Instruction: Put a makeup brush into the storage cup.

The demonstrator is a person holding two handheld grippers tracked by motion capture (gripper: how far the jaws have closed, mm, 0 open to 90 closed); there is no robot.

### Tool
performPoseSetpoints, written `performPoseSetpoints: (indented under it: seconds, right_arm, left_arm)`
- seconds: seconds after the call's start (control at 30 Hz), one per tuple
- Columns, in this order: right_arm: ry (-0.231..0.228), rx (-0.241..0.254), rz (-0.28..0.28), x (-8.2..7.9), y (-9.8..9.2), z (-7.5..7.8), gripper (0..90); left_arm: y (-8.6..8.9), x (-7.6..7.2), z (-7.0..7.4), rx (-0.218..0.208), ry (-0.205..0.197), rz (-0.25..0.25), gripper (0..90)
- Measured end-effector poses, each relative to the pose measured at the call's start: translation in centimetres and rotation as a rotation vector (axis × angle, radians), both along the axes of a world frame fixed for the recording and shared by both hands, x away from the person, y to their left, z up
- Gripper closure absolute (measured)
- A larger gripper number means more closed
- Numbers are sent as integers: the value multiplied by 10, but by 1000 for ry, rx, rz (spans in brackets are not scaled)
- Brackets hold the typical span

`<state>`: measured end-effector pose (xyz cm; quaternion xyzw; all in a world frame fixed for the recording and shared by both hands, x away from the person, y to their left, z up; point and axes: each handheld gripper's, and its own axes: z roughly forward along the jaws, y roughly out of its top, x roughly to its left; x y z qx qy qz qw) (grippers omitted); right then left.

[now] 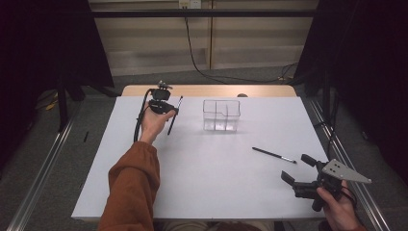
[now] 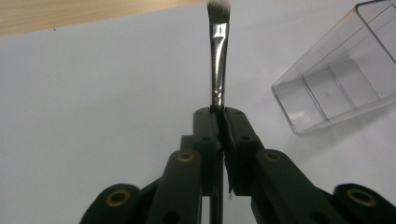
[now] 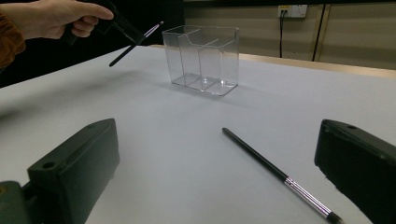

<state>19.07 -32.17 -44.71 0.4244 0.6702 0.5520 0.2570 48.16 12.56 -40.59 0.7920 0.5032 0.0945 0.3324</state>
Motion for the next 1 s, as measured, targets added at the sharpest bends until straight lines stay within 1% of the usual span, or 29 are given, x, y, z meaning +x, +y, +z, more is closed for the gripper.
performPoseSetpoints:
  seconds: [0.1, 0.23, 0.47, 0.53, 0.6, 0.67, 0.7, 0.87, 0.93, 0.97, 1.0]
  right_arm:
    - [-2, -6, 2, 0, 0, 0, 0]
    - [-3, -9, 3, 0, 0, 0, 0]
    - [-3, -6, 2, 0, 0, 0, 0]
    - [-1, -6, 2, 0, 0, 0, 0]
    - [-2, -5, 2, 0, 0, 0, 0]
    - [-2, -6, 2, 0, 0, 0, 0]
    - [-2, -6, 2, 0, 0, 0, 0]
    - [-1, -7, 3, 0, 0, 0, 0]
    - [0, -5, 3, 0, 0, 0, 0]
    - [-1, -6, 3, 0, 0, 0, 0]
    - [-1, -5, 3, 0, 0, 0, 0]
  left_arm:
    - [3, -2, 1, -28, -37, -4, 843]
    - [8, -6, 2, -62, -82, 3, 843]
    - [15, -13, 6, -89, -162, 1, 842]
    - [16, -15, 7, -111, -193, 13, 842]
    - [17, -17, 8, -115, -218, 19, 842]
    - [18, -19, 10, -132, -246, 20, 842]
    - [18, -20, 11, -135, -260, 21, 843]
    - [17, -23, 14, -161, -302, 17, 843]
    - [17, -25, 15, -171, -328, 14, 842]
    - [17, -26, 16, -184, -337, 14, 842]
    - [17, -27, 17, -187, -345, 10, 842]
